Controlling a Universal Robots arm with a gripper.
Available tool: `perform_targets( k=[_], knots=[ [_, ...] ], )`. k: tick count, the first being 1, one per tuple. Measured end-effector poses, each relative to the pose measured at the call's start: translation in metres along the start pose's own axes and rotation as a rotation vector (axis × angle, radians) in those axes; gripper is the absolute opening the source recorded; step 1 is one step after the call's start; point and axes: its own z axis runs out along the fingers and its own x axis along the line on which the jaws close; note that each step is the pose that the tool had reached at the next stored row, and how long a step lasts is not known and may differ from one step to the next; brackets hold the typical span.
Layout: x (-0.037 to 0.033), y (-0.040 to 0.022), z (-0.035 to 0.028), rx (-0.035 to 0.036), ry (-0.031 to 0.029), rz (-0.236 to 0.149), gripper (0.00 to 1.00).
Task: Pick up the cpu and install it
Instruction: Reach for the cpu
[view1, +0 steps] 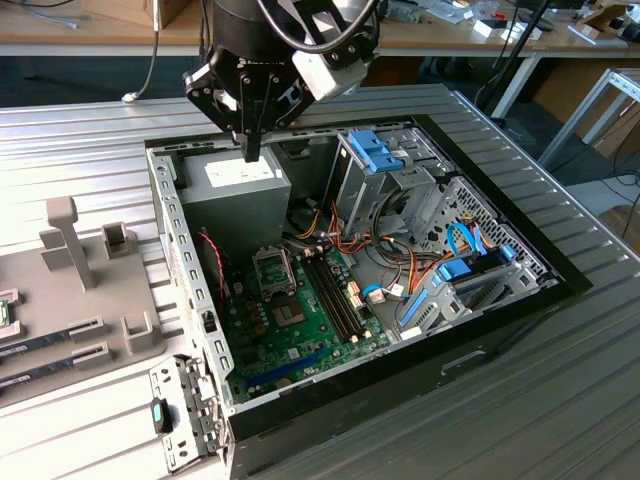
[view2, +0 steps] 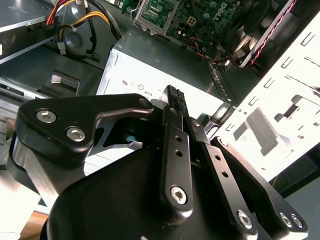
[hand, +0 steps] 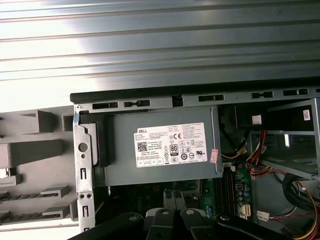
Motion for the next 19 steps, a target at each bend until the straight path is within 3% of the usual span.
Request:
perform_targets(
  k=[19],
  knots=[
    [0.0040, -0.0003, -0.0001, 0.0001, 0.0000, 0.000, 0.11]
  ],
)
